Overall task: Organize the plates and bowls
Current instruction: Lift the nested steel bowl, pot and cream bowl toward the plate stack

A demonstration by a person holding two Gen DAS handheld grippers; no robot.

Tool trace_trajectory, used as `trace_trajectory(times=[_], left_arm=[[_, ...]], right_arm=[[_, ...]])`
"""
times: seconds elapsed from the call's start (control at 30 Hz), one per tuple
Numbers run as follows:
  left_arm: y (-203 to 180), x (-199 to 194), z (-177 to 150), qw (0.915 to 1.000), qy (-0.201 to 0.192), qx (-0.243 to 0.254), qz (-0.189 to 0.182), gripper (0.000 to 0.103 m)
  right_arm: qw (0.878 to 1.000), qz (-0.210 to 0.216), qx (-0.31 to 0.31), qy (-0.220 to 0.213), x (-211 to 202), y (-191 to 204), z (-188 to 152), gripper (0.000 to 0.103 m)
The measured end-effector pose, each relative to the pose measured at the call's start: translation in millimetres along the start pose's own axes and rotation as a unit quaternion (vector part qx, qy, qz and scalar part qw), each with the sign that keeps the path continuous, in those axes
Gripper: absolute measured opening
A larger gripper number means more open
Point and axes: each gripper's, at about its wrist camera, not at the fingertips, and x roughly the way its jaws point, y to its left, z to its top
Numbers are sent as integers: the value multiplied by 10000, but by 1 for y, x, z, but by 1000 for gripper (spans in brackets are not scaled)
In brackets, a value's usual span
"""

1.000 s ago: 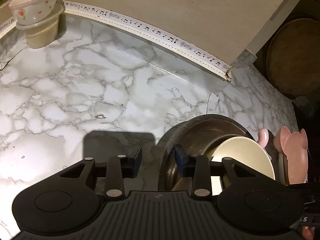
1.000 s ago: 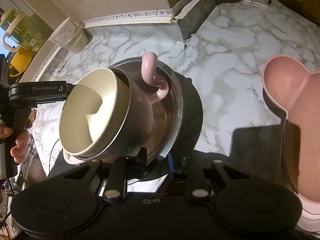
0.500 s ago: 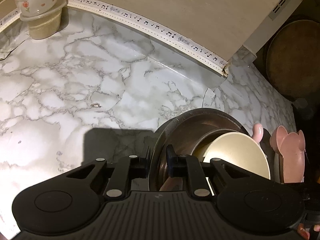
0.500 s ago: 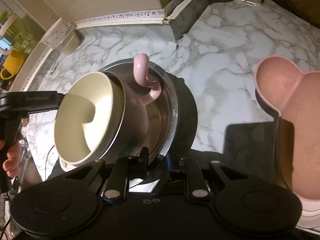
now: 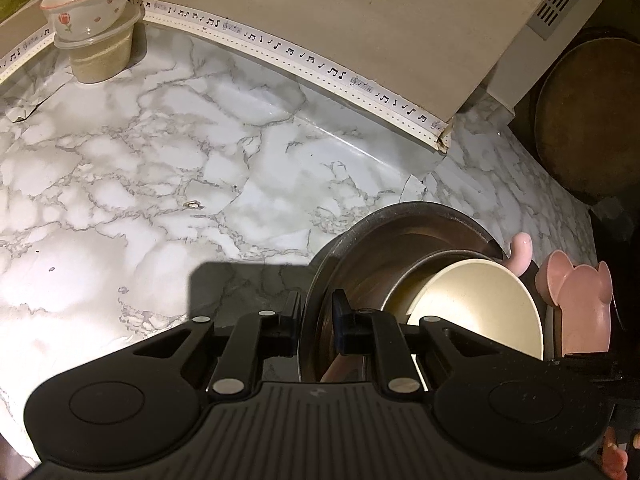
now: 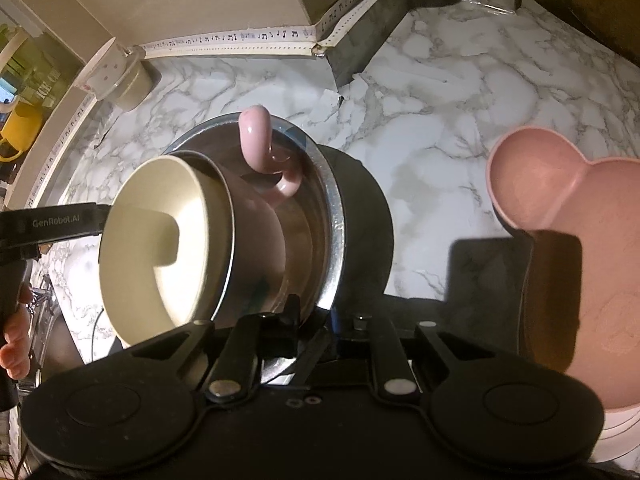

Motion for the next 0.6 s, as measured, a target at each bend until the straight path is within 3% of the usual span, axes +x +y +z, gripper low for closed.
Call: trace_trajectory(times=[0.6], left_arm=[[-64,-28,17,9996,-4,290,39,14]], right_arm=[[9996,-3,215,-181,-58,-32,9,14]])
